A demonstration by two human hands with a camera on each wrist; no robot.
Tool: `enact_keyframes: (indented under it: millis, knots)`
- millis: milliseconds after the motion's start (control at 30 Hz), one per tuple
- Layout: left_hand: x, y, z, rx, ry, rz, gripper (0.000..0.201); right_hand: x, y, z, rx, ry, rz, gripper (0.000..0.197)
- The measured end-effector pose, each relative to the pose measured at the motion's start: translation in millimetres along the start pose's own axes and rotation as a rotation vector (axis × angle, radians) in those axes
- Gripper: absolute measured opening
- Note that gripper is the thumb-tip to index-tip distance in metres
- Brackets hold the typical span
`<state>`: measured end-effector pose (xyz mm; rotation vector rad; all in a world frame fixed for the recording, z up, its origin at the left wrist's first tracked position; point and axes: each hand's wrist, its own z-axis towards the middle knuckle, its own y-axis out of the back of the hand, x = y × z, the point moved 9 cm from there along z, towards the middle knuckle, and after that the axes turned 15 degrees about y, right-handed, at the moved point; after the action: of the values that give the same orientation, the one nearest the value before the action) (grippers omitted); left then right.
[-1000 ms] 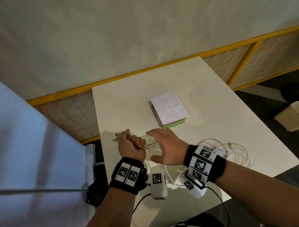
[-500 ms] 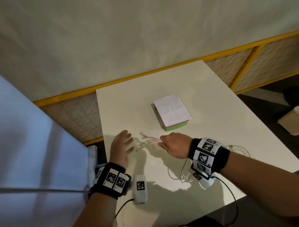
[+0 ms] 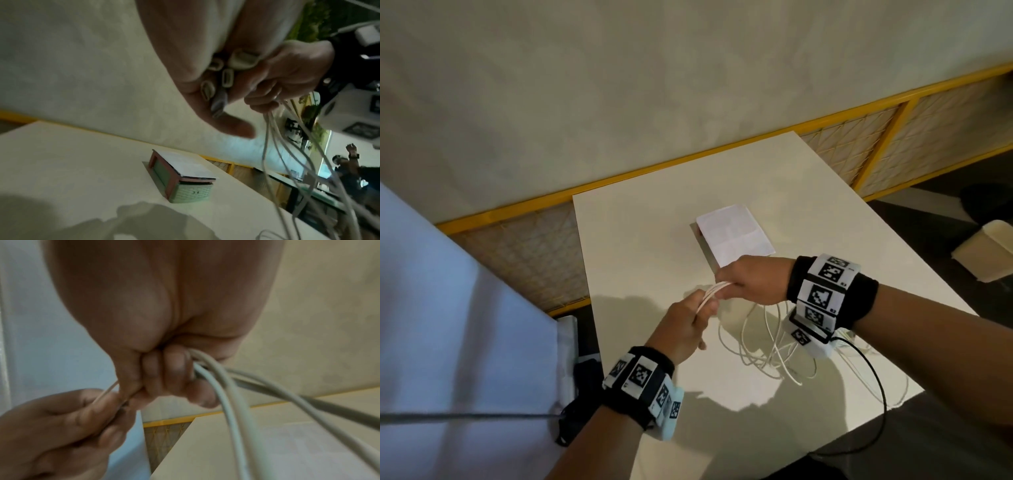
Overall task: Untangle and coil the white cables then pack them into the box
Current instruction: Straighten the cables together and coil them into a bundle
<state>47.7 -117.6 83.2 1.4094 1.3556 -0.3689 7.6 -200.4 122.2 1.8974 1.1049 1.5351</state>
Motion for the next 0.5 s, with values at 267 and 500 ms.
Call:
enact_keyframes:
  millis: [267,500]
  knots:
    - [8,-21,3,0.101,0.108,-0.25,0.032,-21,-1,-6,-0.139,-0.076,0.217,0.027]
    - [4,-13,2,0.011,0.162,-0.365,0.035,-30,-10,-8,-0.286,-0.203,0.501,0.034]
